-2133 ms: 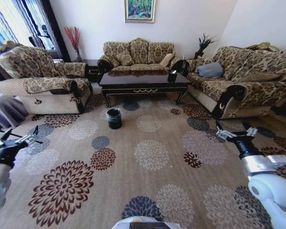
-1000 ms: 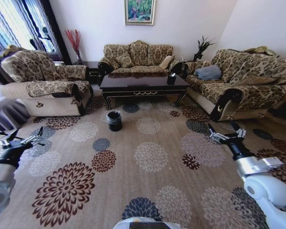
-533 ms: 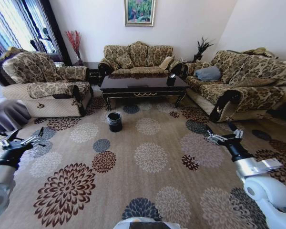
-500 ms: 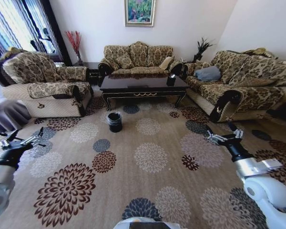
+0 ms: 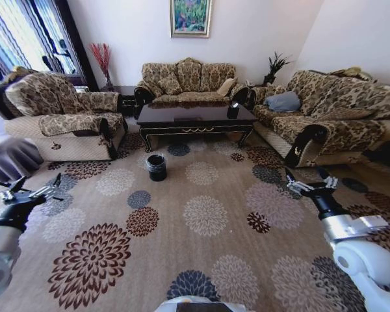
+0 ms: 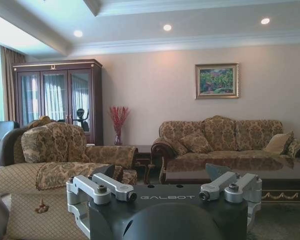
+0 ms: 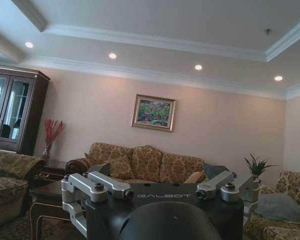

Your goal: Move to the front of the table and pick up the trash from the floor, then place it into the trash bin.

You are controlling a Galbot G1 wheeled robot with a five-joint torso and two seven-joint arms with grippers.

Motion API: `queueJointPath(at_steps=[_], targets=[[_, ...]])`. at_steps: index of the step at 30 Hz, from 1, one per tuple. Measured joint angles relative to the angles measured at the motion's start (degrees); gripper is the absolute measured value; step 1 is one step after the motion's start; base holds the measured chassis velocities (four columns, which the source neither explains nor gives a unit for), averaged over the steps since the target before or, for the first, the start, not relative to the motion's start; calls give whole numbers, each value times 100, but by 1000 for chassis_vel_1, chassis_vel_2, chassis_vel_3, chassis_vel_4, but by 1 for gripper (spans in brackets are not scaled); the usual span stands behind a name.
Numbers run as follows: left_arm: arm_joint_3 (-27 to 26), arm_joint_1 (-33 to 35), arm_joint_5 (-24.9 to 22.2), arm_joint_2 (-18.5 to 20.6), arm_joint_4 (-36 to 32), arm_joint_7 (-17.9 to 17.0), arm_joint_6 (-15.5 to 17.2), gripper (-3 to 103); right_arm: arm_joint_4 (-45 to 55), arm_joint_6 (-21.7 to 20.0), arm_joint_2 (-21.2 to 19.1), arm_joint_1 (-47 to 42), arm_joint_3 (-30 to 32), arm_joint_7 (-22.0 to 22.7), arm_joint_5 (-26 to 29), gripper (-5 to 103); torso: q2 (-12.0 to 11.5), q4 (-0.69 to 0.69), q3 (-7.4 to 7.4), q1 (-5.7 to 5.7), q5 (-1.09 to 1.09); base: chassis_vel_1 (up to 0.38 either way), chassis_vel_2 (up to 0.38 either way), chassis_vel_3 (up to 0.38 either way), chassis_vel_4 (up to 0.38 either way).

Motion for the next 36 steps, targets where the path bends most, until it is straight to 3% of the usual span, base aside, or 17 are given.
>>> queueJointPath(at_steps=[8, 36], targets=[[-20, 27, 3, -10, -19, 18, -6, 100, -25, 65, -4, -10, 17, -256, -6, 100, 217, 0, 121, 96, 0, 0, 0, 0, 0], [165, -29, 86, -60, -83, -83, 25, 100, -89, 105, 27, 18, -8, -285, -88, 100, 1023, 0, 566, 459, 0, 0, 0, 0, 0]])
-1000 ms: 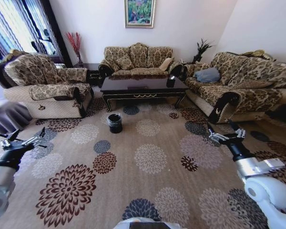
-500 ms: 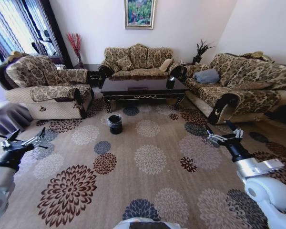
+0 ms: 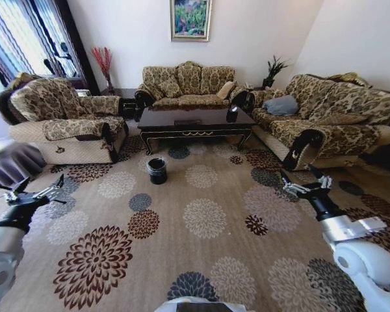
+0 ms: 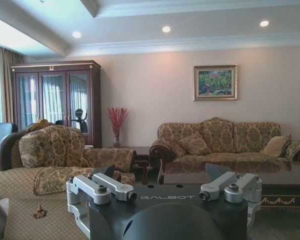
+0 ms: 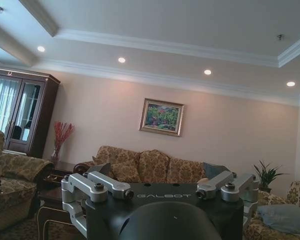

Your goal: Move to the front of the table and pick up the trash from the floor, then place it into the trash bin.

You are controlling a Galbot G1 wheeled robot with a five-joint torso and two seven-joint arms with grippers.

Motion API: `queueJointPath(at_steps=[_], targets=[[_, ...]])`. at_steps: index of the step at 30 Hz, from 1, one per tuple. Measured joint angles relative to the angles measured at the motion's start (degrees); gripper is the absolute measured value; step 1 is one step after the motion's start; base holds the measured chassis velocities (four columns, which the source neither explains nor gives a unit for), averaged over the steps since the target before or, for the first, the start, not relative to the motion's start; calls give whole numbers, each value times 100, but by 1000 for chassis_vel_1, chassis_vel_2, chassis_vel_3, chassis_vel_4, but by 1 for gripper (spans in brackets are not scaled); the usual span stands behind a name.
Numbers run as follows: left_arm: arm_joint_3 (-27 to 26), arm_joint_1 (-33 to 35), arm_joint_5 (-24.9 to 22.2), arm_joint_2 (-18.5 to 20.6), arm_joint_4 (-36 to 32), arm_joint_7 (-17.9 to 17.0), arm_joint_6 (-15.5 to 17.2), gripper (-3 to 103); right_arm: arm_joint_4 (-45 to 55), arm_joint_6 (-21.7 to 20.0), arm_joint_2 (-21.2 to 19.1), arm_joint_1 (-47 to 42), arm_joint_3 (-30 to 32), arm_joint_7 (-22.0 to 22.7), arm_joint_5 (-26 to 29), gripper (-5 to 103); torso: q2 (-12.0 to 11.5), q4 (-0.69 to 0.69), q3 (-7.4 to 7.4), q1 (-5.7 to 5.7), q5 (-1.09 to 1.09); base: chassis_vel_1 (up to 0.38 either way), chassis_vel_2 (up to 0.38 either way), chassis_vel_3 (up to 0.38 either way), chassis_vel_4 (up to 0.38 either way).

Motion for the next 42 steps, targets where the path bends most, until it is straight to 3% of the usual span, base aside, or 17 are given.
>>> queueJointPath(at_steps=[6, 11, 42], targets=[[73, -39, 38, -12, 24, -13, -29, 100, -21, 0, 2, 4, -18, 13, -5, 100, 31, -1, 20, 11, 0, 0, 0, 0, 0], [149, -87, 91, -14, 93, -18, -63, 100, 101, 66, 2, 34, -125, 359, 255, 100, 29, 0, 20, 11, 0, 0, 0, 0, 0], [305, -55, 272, -83, 79, 129, -126, 100, 175, 62, -51, 94, -122, 222, 73, 100, -35, 0, -16, -19, 0, 0, 0, 0, 0]])
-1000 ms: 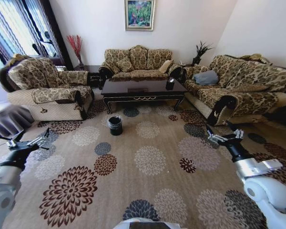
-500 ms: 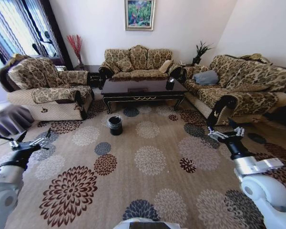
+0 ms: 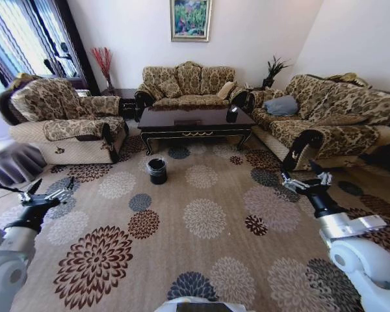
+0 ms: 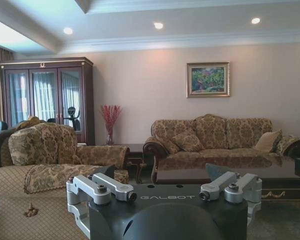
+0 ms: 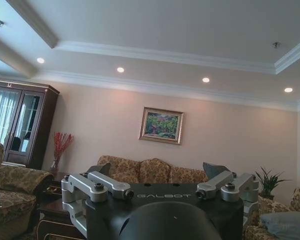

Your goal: Move to the front of the table and pick up the trash from the floor, then place it into the trash bin.

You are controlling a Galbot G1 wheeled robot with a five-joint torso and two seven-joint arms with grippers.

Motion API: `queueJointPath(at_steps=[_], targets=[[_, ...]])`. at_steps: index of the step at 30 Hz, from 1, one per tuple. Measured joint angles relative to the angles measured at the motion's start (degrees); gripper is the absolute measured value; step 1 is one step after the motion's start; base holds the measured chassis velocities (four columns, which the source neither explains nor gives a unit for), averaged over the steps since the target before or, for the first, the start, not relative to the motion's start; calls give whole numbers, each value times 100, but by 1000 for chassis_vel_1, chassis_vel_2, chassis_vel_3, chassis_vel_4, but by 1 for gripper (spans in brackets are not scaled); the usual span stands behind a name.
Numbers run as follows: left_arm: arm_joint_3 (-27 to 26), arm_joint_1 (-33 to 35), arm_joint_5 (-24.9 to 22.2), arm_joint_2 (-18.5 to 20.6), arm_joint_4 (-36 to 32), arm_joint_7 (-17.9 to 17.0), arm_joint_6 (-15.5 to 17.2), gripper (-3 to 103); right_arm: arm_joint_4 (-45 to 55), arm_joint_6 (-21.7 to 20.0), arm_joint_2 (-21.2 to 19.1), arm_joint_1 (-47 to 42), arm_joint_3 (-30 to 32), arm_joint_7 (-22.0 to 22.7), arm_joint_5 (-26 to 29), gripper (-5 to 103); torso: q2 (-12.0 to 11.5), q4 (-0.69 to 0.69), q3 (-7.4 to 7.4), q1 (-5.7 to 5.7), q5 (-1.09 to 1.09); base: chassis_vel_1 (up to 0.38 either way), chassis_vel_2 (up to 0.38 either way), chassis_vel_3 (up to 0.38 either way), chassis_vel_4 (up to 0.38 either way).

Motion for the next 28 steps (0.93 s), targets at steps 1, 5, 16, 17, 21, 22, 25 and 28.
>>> queueJointPath(at_steps=[1, 5, 16, 17, 21, 22, 25, 28], targets=[[-1, 0, -1, 0, 0, 0, 1, 100, 0, -1, 0, 0, 1, -1, 0, 100, -1, 0, 0, 0, 0, 0, 0, 0, 0], [-3, 1, -2, -1, -2, 1, 4, 100, 2, -3, 0, -2, 3, -3, -2, 100, -4, 0, -2, -2, 0, 0, 0, 0, 0], [-7, 1, -8, 0, -3, 2, 10, 100, 4, -9, -1, -3, 6, -4, -3, 100, -10, 0, -5, -4, 0, 0, 0, 0, 0], [-7, 1, -9, -1, -2, 2, 11, 100, 4, -9, -1, -3, 6, -5, -3, 100, -10, 0, -5, -4, 0, 0, 0, 0, 0], [-7, 1, -10, 0, -2, 2, 13, 100, 4, -11, -1, -3, 8, -5, -2, 100, -11, 0, -6, -5, 0, 0, 0, 0, 0], [-7, 1, -10, 0, -3, 2, 13, 100, 4, -11, -1, -3, 8, -5, -2, 100, -11, 0, -6, -5, 0, 0, 0, 0, 0], [-7, 1, -10, 0, -3, 2, 14, 100, 4, -11, -1, -3, 8, -5, -2, 100, -12, 0, -7, -5, 0, 0, 0, 0, 0], [-7, 1, -10, 0, -2, 2, 14, 100, 4, -11, -1, -2, 8, -5, -1, 100, -13, 0, -7, -6, 0, 0, 0, 0, 0]])
